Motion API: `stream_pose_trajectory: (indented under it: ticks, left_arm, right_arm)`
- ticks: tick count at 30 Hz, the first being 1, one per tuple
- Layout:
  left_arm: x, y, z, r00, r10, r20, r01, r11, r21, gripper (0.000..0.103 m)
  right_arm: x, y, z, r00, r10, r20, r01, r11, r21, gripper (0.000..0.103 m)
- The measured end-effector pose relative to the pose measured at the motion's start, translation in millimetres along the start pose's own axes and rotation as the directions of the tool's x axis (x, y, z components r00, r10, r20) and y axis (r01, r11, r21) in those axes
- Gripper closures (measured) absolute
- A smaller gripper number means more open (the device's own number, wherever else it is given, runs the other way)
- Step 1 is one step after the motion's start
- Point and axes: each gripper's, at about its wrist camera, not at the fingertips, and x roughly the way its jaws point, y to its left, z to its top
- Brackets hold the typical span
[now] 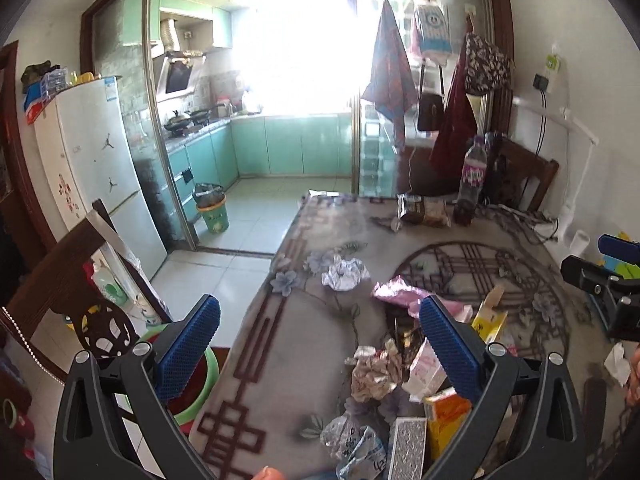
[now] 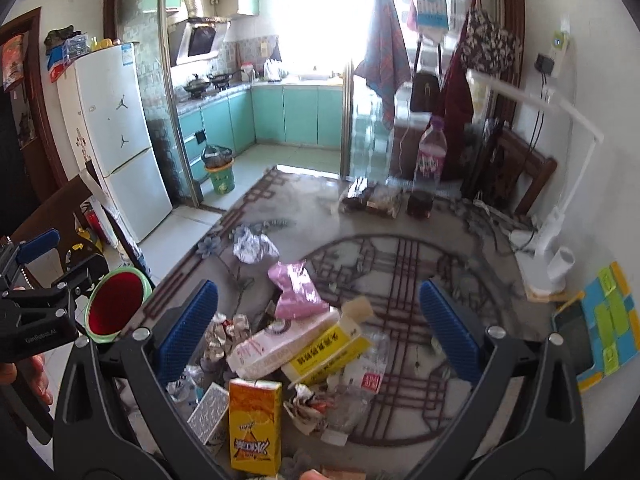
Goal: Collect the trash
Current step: 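Grasp the blue-white snack wrapper with left gripper while right grasps yellow iced-tea carton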
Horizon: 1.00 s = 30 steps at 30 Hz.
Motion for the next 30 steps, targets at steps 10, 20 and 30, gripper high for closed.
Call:
stream_pose_trajectory:
  ticks: [10, 20, 30]
  left_arm:
    - [70, 5, -107, 0.929, -0.114, -0.352, 0.119, 0.993, -0.007, 0.008]
    - [98, 17, -157, 0.787, -0.290, -0.545, 0.213, 0.956, -0.200, 0.096]
    - [33, 41, -96, 0.875, -0.343, -0.343, 0.286, 0.936, -0.207, 0.099]
  right_arm:
    - [34, 15, -82, 0.954, 0.151, -0.259, -0.130, 0.987, 0.098, 0.003]
    - [51, 33, -115, 0.891, 0.235, -0.390, -0.205, 0.972, 0.117, 0.006]
    - [91, 48, -136, 0.832, 0.252, -0.494, -0.191, 0.966, 0.173, 0.028]
